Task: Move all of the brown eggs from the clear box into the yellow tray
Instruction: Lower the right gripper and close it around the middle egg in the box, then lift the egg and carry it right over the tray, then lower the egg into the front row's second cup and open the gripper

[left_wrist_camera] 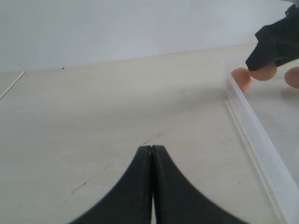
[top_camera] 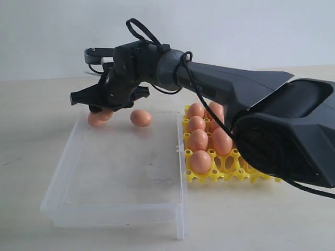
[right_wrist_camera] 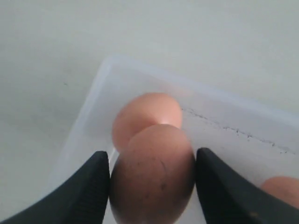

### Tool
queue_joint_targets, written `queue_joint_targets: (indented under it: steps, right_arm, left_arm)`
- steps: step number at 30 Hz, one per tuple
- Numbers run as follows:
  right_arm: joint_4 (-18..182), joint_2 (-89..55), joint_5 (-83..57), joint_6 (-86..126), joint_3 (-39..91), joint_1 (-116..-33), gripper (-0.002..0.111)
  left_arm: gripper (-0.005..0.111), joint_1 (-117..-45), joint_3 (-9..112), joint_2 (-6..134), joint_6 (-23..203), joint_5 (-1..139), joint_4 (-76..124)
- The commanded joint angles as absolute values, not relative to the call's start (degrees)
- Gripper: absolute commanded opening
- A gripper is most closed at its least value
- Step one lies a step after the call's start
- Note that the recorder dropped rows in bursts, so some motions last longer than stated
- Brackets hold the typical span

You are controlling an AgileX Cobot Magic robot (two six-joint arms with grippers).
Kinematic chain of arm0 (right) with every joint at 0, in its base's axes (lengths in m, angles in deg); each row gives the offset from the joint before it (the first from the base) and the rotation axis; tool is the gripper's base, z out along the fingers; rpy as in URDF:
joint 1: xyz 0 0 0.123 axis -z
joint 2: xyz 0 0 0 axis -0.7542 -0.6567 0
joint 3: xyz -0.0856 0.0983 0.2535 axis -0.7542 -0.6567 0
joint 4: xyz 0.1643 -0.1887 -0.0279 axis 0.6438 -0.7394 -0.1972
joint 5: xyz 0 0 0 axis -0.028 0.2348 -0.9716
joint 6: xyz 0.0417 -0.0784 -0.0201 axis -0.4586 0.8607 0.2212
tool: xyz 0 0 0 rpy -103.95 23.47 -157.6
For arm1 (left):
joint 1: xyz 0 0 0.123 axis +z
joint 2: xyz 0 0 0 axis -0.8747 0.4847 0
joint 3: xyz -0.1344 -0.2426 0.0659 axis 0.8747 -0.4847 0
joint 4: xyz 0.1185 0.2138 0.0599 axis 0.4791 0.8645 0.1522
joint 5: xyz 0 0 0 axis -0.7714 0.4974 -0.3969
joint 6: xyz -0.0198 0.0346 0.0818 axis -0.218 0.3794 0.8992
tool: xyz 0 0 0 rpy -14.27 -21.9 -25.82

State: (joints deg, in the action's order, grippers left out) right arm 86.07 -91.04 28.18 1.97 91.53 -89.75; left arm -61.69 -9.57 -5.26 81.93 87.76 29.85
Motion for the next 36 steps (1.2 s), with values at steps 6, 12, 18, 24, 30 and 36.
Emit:
queue_joint_targets:
  steps: [6,12,18,24,30,36]
  right_arm:
    - [81.05,-82.50,26.19,3.09,83.55,-91.60,0.000]
    - [79.33,-72.58,17.43,3.09,69.52,-91.60,0.000]
    - [78.13,-59.14,5.19,3.09,49.86,-91.60,0.000]
    - [76.25,-46.47,-3.12,3.09,30.79,-91.04,0.000]
    - [75.71,-37.07,-6.75,3.32,18.34,-88.22,0.000]
    - [75.83,-32.08,-12.78,3.67,8.16,-82.07,0.000]
  left_arm:
    - [0.000,-61.62,-9.34,-5.58,81.68,87.10,29.69]
    - [0.000,-61.62,-9.34,-5.58,81.68,87.10,29.69]
    - [0.000,-61.62,-9.34,-5.58,81.68,87.10,29.69]
    - [0.000,-61.62,-9.34,-5.58,81.68,87.10,29.69]
    - [0.000,-61.62,-9.34,-5.58,81.68,87.10,29.69]
    - [0.000,-61.62,-9.34,-5.58,81.68,87.10,29.69]
